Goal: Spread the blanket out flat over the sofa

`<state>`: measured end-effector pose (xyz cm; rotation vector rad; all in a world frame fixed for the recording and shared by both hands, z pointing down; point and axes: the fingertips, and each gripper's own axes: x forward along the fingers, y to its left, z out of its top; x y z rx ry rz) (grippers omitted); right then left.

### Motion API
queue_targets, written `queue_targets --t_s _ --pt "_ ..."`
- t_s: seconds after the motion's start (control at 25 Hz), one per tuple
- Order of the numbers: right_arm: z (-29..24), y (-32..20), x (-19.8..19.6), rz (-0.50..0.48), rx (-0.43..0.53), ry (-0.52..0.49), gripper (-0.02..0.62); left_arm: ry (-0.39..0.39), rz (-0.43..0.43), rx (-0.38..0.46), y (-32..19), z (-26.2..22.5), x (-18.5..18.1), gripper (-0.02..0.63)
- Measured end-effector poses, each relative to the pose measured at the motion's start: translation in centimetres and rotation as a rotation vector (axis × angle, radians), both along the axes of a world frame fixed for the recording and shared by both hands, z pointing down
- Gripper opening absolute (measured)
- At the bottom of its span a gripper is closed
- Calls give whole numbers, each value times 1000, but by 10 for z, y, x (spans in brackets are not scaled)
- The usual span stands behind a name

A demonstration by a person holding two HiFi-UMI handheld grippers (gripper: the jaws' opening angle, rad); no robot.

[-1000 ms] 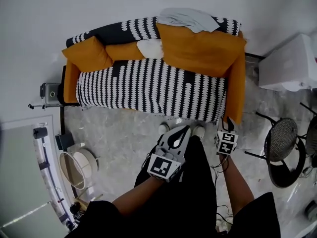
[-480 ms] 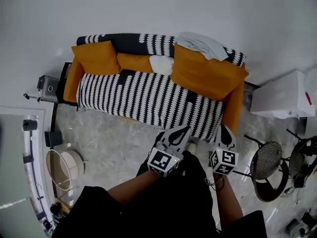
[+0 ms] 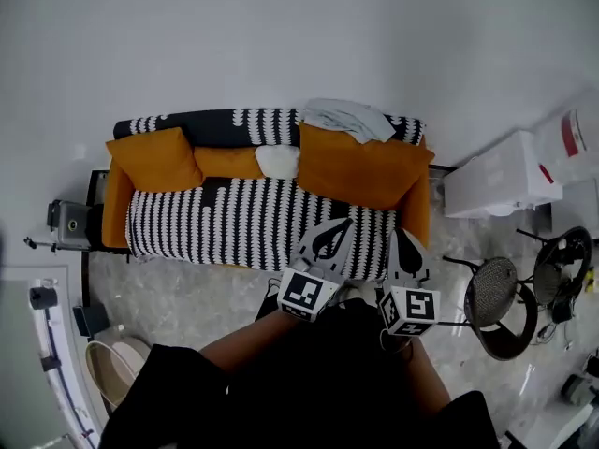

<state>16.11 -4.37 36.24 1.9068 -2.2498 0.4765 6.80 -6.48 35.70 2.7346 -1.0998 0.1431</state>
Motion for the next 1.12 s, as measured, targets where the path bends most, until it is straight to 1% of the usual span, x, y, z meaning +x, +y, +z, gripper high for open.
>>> queue_targets --t_s 0.16,0.24,0.36,0.48,0.72,0.8,1.0,1.12 --pt "-38 -17 -4 66 99 26 37 20 61 29 -21 -22 5 6" --pt "-48 -21 -8 85 123 43 37 39 80 34 -28 -29 7 6" --pt "-50 -24 -16 99 118 55 37 61 103 37 -34 -32 6 6" --pt "-50 -27 -23 111 115 70 37 51 130 58 -39 -35 5 6" --pt "-51 -30 -30 161 123 95 37 66 165 65 -40 -38 -3 6" --pt "-51 -30 -34 172 122 100 35 61 173 73 -42 -38 -8 6" --pt "-53 -31 -52 157 124 106 35 70 170 61 -42 -38 -24 6" --pt "-60 -30 -63 131 140 114 35 51 176 71 -40 -38 -30 6"
